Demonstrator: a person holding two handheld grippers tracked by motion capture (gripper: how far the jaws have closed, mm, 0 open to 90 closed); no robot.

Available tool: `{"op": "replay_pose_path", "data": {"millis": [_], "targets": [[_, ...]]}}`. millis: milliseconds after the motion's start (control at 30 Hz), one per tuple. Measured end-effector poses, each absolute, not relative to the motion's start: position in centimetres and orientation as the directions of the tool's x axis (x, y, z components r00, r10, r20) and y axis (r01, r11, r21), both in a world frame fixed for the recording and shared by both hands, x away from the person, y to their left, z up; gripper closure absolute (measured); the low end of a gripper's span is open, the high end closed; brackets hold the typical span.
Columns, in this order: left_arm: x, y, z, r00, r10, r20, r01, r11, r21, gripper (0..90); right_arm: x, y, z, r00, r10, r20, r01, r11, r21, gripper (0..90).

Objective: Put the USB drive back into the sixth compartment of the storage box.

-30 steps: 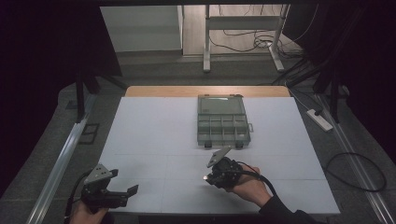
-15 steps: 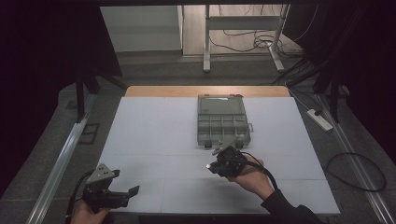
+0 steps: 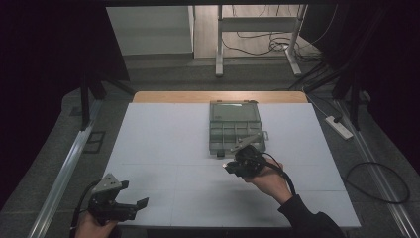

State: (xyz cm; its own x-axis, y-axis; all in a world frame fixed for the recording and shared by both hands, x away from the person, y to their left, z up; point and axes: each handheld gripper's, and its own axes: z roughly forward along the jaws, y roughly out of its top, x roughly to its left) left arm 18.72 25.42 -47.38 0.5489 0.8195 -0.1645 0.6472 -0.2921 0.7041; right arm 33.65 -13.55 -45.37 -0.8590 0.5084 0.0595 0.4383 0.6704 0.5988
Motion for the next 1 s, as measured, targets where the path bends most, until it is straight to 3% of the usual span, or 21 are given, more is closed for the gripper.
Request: {"op": "replay_pose_path", "data": {"millis": [1000], "targets": [[18.5,25.1,-47.3,0.575,0.806,-0.138,0.622,-0.322,0.713,4.7,38.5,-13.8,-45.0,-0.799,0.601,0.013,0.473,0.616,0.630,78.5]]}}
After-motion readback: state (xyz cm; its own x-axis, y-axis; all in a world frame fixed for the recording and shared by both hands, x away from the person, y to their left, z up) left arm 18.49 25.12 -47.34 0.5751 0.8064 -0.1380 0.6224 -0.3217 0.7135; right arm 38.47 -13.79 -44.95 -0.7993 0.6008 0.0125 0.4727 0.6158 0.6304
